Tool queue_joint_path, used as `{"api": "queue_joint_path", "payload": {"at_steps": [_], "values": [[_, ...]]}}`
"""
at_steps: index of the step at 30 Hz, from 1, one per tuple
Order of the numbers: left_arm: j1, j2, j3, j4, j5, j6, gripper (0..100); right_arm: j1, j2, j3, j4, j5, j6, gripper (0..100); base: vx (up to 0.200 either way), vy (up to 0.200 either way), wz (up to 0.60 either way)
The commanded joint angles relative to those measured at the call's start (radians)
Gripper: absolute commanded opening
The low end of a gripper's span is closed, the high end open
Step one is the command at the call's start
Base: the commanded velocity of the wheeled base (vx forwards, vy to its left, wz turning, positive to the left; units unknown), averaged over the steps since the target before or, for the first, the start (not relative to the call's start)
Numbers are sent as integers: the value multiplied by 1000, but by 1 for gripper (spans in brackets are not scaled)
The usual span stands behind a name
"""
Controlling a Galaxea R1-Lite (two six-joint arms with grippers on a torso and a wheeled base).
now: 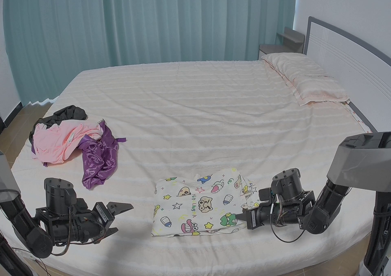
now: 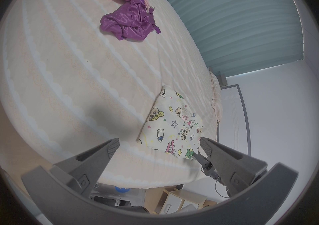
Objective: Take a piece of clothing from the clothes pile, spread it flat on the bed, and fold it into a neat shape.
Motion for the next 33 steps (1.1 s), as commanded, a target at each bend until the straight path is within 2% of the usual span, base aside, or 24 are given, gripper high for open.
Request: {"api": "queue_joint_path", "payload": {"at_steps": [1,10,22,23,29,32,33], "values": [[4,3,-1,0,0,-1,100,-28,-6,25,-6,1,-1,0,0,0,0],[7,3,1,0,0,-1,100,-40,-120,131,-9,6,-1,0,0,0,0],[8,4,-1,0,0,-1,100,-42,-104,186,-11,4,-13,0,0,0,0],[8,4,1,0,0,-1,100,-40,-107,184,-11,4,-13,100,0,0,0],[10,4,1,0,0,-2,100,-46,-186,172,-66,9,-8,100,0,0,0],[10,6,-1,0,-3,-4,100,-65,-201,121,-64,9,-2,100,0,0,0],[10,14,-2,0,-6,-4,100,-95,-195,26,-28,9,-1,100,0,0,0]]}}
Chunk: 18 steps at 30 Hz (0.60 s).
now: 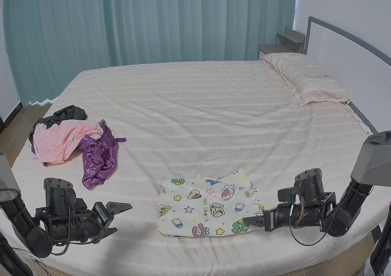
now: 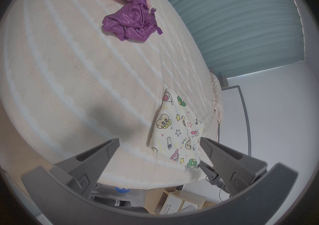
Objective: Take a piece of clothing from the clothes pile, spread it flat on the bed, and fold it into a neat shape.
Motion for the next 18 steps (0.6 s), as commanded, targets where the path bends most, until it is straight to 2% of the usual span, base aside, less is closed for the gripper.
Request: {"api": "queue_joint_path", "payload": {"at_steps": [1,5,6,7,14,18], "values": [[0,15,-4,0,-5,-2,100,-53,-29,-172,53,1,6,100,0,0,0],[0,35,-6,-2,-5,-2,100,-88,57,-421,242,3,6,100,0,0,0],[0,35,-6,-2,-5,-2,100,-88,57,-421,242,3,6,100,0,0,0],[0,39,0,-20,-5,-2,100,-97,129,-531,320,4,6,100,0,0,0],[0,81,11,-74,-5,-2,100,-117,287,-734,426,44,6,100,0,0,0],[0,94,13,-88,-5,0,100,-131,330,-778,452,44,6,100,0,0,0]]}}
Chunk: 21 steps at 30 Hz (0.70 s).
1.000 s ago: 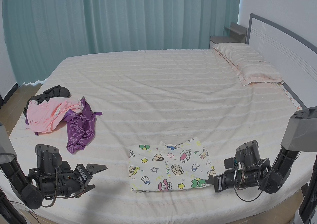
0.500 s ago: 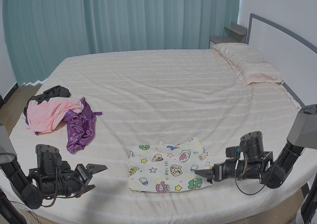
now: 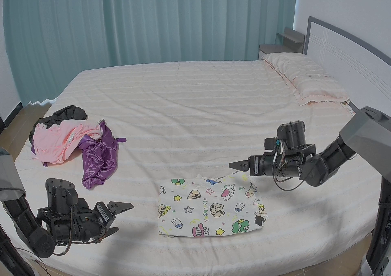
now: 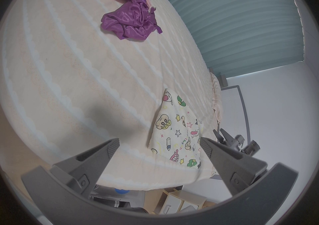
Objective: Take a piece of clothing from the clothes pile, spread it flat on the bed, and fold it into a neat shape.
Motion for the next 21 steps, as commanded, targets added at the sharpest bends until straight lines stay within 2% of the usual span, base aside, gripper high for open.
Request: {"api": "queue_joint_path", "payload": {"at_steps": [1,9,14,15,21], "values": [[0,46,6,-24,0,0,100,-34,153,-110,45,11,0,100,0,0,0],[-2,49,6,-24,0,0,100,-36,162,-118,40,12,5,100,0,0,0],[-2,49,3,-24,0,0,100,-5,182,-137,45,15,66,100,0,0,0],[-2,51,3,-24,0,0,100,3,196,-144,40,18,75,0,0,0,0],[-2,57,3,-24,3,0,100,-4,199,-157,40,9,80,0,0,0,0]]}}
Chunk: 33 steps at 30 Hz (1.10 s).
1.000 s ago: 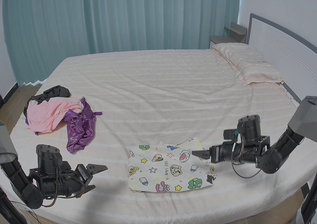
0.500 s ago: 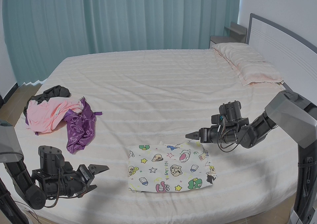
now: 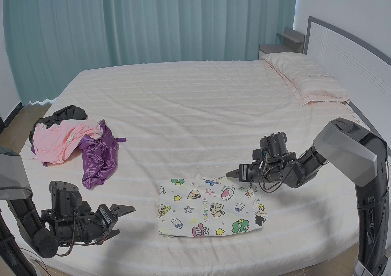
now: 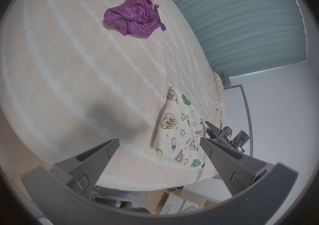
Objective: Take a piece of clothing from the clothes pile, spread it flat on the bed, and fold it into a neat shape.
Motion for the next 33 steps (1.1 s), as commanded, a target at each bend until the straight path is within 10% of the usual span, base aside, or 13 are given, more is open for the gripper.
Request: {"api": "queue_joint_path", "payload": {"at_steps": [1,33], "values": [[0,7,-1,0,2,0,100,-3,3,-1,-2,-2,2,0,0,0,0],[2,5,2,0,6,1,100,-102,-10,71,-85,-37,143,0,0,0,0]]}}
